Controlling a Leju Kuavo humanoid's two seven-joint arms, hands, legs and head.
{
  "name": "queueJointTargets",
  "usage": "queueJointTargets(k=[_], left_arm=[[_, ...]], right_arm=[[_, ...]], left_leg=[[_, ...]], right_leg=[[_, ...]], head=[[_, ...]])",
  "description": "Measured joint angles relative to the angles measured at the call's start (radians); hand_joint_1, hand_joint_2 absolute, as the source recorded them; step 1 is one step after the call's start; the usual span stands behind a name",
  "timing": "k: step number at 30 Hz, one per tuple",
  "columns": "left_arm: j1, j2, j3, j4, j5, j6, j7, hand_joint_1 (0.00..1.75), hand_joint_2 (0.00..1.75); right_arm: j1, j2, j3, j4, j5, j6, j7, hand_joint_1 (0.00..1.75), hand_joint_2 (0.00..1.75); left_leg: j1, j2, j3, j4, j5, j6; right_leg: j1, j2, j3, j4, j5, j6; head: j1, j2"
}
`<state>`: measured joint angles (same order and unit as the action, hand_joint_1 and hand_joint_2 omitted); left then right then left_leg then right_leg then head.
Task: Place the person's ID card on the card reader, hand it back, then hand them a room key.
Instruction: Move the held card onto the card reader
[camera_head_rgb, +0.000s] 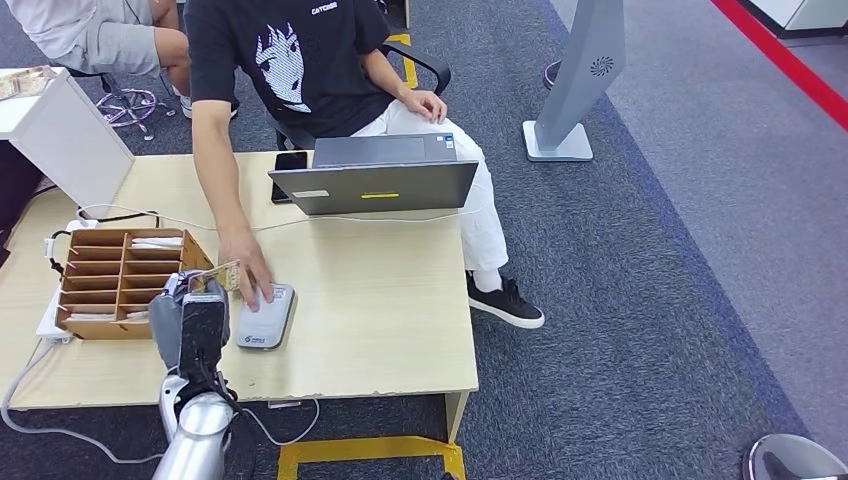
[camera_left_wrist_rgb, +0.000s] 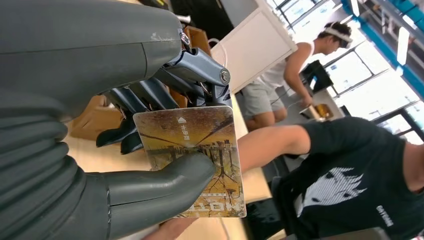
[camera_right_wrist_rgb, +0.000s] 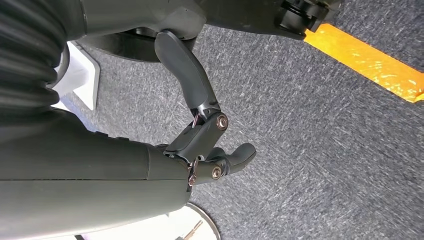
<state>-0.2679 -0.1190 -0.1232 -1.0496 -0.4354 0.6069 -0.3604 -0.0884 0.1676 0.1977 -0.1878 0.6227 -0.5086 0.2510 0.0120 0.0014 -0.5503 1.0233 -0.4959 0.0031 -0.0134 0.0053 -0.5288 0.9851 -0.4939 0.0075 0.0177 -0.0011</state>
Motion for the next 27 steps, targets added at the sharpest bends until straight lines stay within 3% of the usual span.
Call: queueJointTargets(k=[6, 18, 27], left_arm=[[-0.027, -0.006, 0.000, 0.107, -0.003, 0.007, 0.002, 1.75, 1.75], [-0.043, -0.008, 0.000, 0.180, 0.001, 0.010, -0.006, 1.75, 1.75], [-0.063, -0.005, 0.000, 0.261, -0.034, 0.020, 0.041, 1.75, 1.75]], right_arm=[[-0.002, 0.001, -0.004, -0.002, 0.002, 0.000, 0.000, 0.00, 1.75], [-0.002, 0.003, -0.022, -0.002, -0.004, 0.000, -0.016, 0.00, 1.75], [0.000, 0.003, -0.028, -0.002, 0.005, 0.002, -0.030, 0.00, 1.75]], left_leg=[[0.000, 0.000, 0.000, 0.000, 0.000, 0.000], [0.000, 0.000, 0.000, 0.000, 0.000, 0.000], [0.000, 0.000, -0.001, 0.000, 0.000, 0.000]], right_leg=[[0.000, 0.000, 0.000, 0.000, 0.000, 0.000], [0.000, 0.000, 0.000, 0.000, 0.000, 0.000], [0.000, 0.000, 0.000, 0.000, 0.000, 0.000]], head=[[0.000, 0.000], [0.000, 0.000], [0.000, 0.000]])
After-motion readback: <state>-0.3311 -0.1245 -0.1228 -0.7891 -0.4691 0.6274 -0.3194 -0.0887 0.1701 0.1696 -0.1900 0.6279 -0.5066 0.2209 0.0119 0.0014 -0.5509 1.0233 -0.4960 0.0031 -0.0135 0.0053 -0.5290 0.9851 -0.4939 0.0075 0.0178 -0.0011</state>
